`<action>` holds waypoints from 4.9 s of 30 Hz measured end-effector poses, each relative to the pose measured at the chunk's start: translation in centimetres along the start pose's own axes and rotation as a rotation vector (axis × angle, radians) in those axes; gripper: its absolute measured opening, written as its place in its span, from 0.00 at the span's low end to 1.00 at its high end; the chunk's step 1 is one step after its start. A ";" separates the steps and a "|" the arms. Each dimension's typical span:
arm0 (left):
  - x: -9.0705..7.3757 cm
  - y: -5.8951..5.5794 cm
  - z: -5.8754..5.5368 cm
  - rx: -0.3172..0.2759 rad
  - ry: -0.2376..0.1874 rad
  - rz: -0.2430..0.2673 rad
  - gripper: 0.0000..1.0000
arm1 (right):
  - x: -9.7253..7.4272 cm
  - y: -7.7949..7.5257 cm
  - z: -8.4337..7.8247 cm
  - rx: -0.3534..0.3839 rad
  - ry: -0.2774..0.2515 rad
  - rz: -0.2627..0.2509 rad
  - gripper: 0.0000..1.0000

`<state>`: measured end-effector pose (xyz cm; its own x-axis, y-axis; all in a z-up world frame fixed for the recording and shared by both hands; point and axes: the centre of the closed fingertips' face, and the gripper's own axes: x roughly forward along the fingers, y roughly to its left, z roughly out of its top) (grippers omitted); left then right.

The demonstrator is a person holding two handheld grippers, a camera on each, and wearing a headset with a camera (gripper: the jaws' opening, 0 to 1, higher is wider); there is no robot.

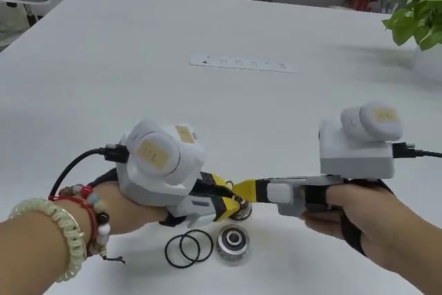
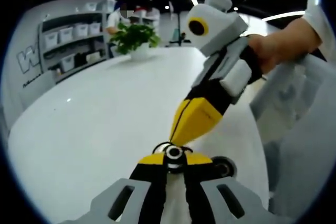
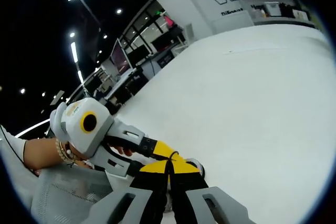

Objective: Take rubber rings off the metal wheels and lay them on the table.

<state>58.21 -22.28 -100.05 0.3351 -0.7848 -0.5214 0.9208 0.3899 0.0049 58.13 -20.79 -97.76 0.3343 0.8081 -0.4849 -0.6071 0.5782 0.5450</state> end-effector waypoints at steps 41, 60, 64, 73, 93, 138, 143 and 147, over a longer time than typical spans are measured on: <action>-6.1 0.0 4.6 0.033 -0.010 -0.008 0.51 | -2.9 -1.5 2.0 0.007 -0.027 -0.089 0.00; -14.1 -1.5 5.1 0.063 -0.061 0.092 0.67 | -3.4 1.4 4.5 0.100 -0.146 0.019 0.00; -15.3 -1.9 3.7 0.055 -0.049 0.129 0.70 | -3.2 1.8 4.4 0.100 -0.143 0.030 0.00; -17.0 -2.5 0.8 -0.085 -0.060 0.209 0.73 | -1.7 3.3 2.6 0.100 -0.073 0.081 0.00; -16.8 -4.0 -3.5 -0.249 -0.061 0.221 0.73 | 1.0 5.6 -3.4 0.029 0.155 0.135 0.00; -15.8 -5.1 -4.1 -0.204 0.009 0.168 0.68 | 2.4 4.7 -6.1 -0.240 0.253 0.077 0.04; -15.8 -5.1 -4.0 -0.203 0.007 0.171 0.68 | 2.4 4.6 -6.0 -0.286 0.260 0.071 0.06; -15.7 -5.2 -4.2 -0.204 0.015 0.167 0.68 | 2.3 4.5 -5.8 -0.328 0.266 0.064 0.09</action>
<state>47.31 -9.94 -95.43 0.4743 -0.6951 -0.5402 0.7934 0.6035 -0.0800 51.98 -16.98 -100.45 0.1169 0.7594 -0.6401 -0.8322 0.4266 0.3541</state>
